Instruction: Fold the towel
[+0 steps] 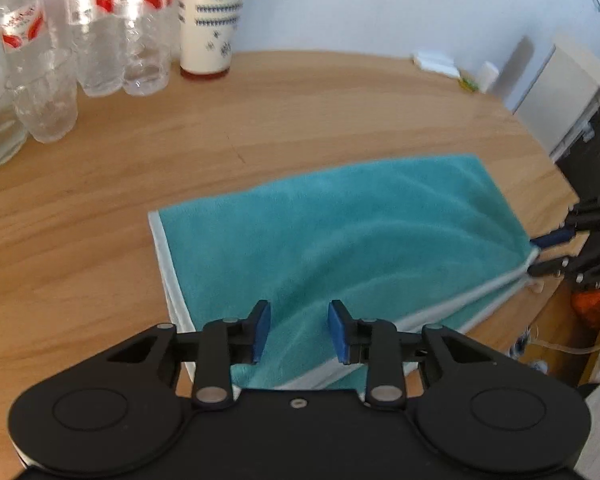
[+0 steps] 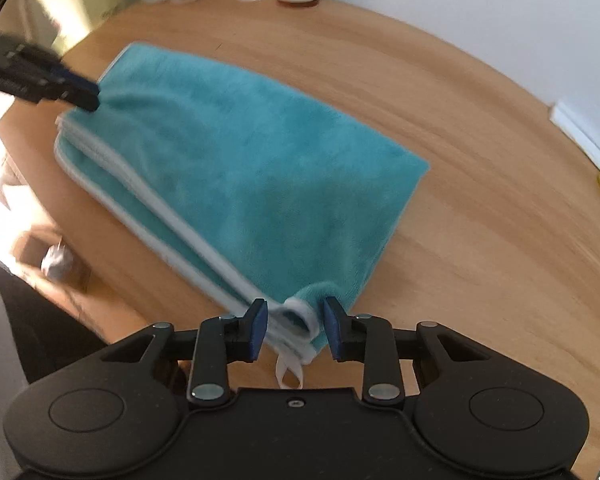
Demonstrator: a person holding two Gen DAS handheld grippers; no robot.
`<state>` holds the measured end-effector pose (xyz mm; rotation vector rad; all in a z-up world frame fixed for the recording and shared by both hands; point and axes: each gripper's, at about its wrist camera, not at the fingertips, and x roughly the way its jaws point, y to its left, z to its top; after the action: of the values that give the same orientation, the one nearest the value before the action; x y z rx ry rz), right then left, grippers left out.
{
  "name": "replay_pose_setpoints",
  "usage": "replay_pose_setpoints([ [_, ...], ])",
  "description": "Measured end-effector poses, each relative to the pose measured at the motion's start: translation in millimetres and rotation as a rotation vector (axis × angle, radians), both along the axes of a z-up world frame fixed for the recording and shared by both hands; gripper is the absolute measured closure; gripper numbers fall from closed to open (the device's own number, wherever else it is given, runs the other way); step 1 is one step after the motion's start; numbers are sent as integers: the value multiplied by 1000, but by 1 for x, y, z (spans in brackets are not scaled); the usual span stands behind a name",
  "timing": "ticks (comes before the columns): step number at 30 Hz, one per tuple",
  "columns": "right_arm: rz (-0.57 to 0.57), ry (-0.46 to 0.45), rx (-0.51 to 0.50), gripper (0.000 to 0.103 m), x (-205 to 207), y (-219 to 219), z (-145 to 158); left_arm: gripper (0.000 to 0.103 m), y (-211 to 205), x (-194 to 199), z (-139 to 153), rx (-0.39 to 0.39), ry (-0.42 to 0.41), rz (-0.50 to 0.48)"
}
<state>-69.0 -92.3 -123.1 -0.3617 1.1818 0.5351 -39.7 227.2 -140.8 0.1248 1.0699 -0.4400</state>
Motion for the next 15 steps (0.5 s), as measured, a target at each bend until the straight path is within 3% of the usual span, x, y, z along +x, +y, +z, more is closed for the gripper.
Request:
replay_pose_setpoints([
  [3,-28,17,15,87,4,-7,-3,67,-4,-9,4,32,-11,-95],
  [6,-17,17,3,88,5,-7,-4,60,-10,-21,6,123,-39,-231],
  [9,-21,20,14,88,6,-8,-4,60,-14,-29,1,199,-41,-341],
  [15,-41,42,29,88,11,-13,-5,60,-22,-34,-11,299,-90,-417],
])
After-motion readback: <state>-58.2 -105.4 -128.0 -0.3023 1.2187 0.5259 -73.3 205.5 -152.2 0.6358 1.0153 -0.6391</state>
